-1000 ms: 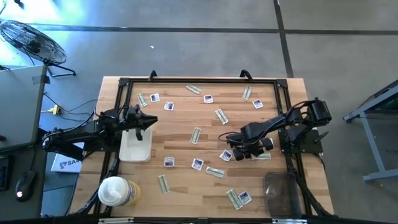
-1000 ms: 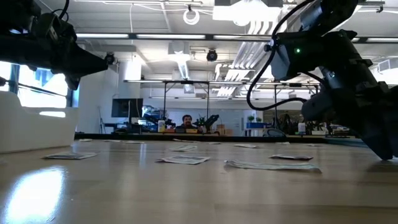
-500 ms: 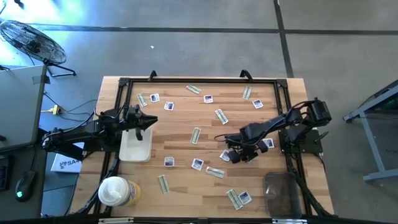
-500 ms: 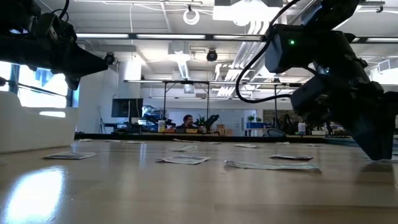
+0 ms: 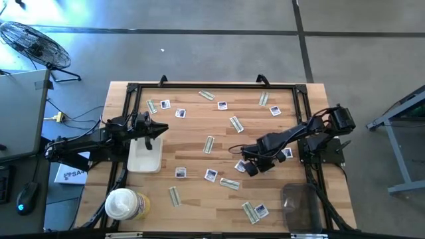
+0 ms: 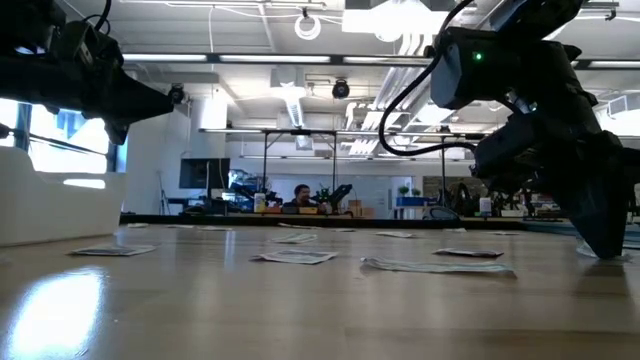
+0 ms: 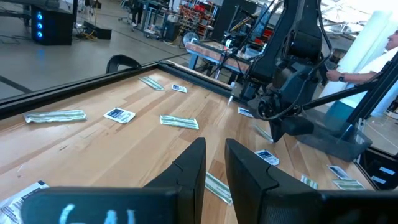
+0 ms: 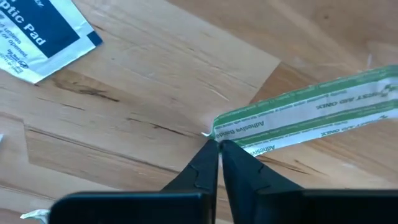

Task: Pick & Place First Aid Supplies
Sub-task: Put the green bandage pack into the black bin

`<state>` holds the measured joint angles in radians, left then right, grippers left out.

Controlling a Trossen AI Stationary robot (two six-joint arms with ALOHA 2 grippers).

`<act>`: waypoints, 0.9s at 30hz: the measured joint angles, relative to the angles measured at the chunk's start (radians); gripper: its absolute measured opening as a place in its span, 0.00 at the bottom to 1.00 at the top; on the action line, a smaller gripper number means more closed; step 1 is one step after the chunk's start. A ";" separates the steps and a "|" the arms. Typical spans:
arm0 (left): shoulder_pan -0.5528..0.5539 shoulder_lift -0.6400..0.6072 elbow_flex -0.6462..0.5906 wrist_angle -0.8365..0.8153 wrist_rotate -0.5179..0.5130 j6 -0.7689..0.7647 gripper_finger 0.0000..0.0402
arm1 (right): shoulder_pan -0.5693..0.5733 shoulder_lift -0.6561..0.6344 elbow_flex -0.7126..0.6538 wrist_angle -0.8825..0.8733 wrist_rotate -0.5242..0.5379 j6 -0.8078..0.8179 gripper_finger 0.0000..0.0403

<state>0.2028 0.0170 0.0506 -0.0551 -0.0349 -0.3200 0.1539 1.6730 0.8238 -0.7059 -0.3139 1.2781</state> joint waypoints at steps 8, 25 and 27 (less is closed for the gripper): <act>0.000 0.000 0.000 0.000 0.000 0.000 0.15 | 0.001 0.005 0.064 -0.072 0.054 -0.033 0.00; 0.000 0.000 0.000 0.000 0.000 0.000 0.15 | 0.190 0.002 0.508 -0.487 -0.057 0.099 0.00; 0.000 0.000 0.000 0.000 0.000 0.000 0.15 | 0.233 0.002 0.545 -0.487 -0.070 0.143 0.00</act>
<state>0.2028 0.0171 0.0505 -0.0551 -0.0349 -0.3202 0.3864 1.6748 1.3687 -1.1931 -0.3842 1.4213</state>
